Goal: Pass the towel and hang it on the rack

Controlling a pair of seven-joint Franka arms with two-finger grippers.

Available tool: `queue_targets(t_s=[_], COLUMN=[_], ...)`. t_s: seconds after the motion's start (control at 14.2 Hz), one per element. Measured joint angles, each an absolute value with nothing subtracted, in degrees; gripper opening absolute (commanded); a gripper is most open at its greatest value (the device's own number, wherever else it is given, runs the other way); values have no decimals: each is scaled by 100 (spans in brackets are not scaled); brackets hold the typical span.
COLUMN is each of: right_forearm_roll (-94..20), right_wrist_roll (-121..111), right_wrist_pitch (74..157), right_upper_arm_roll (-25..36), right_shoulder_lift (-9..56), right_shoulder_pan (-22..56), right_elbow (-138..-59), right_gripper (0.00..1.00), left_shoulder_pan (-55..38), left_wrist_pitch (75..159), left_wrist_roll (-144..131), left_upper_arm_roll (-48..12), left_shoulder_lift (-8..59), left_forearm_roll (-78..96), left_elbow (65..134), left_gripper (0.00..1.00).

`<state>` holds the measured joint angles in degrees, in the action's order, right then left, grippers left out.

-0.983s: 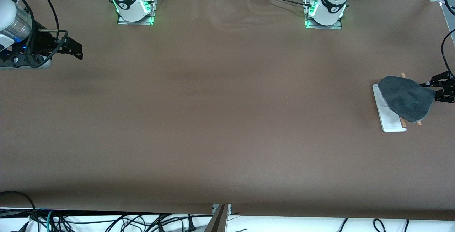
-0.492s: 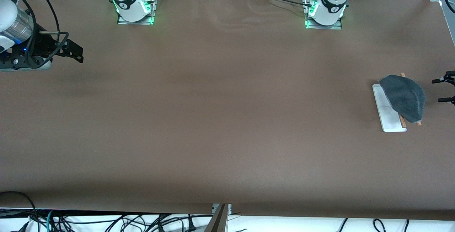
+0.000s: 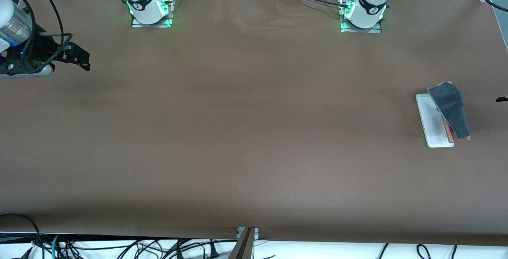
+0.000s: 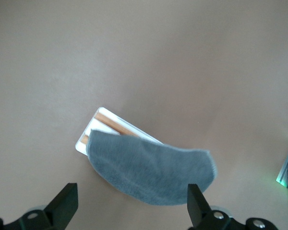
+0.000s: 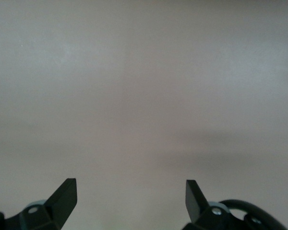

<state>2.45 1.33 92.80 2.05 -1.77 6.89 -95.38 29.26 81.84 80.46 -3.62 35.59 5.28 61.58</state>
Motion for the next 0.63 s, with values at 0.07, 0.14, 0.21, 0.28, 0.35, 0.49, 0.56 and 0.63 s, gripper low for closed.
queue_targets(t_s=[0.07,0.14,0.21,0.28,0.35,0.49,0.56,0.63], right_forearm_roll=[251,253,254,254,253,253,250,220], right_wrist_roll=[132,132,127,123,123,123,123,123], right_wrist_pitch=[9279,9279,9278,9277,9277,9270,9241,9177], right_upper_arm_roll=[209,210,209,208,208,208,208,209], right_shoulder_lift=[-177,-175,-172,-164,-154,-124,-111,-102], right_shoulder_pan=[686,686,687,688,688,688,687,687], right_elbow=[-9480,-9434,-9408,-9393,-9385,-9375,-9374,-9373], right_gripper=[100,100,100,100,100,100,100,100], left_shoulder_pan=[2638,2368,2127,1909,1728,1458,1359,1271], left_wrist_pitch=[8109,8015,7950,7920,7910,7900,7898,7895], left_wrist_roll=[7648,7241,6840,6468,6147,5574,5328,5061], left_upper_arm_roll=[-367,-367,-367,-366,-365,-363,-365,-366], left_shoulder_lift=[3388,3250,3149,3079,3034,2993,2989,2985], left_forearm_roll=[315,177,105,47,-7,-27,-27,-27], left_elbow=[6157,6158,6159,6159,6160,6160,6161,6161], left_gripper=[100,100,100,100,100,100,100,100])
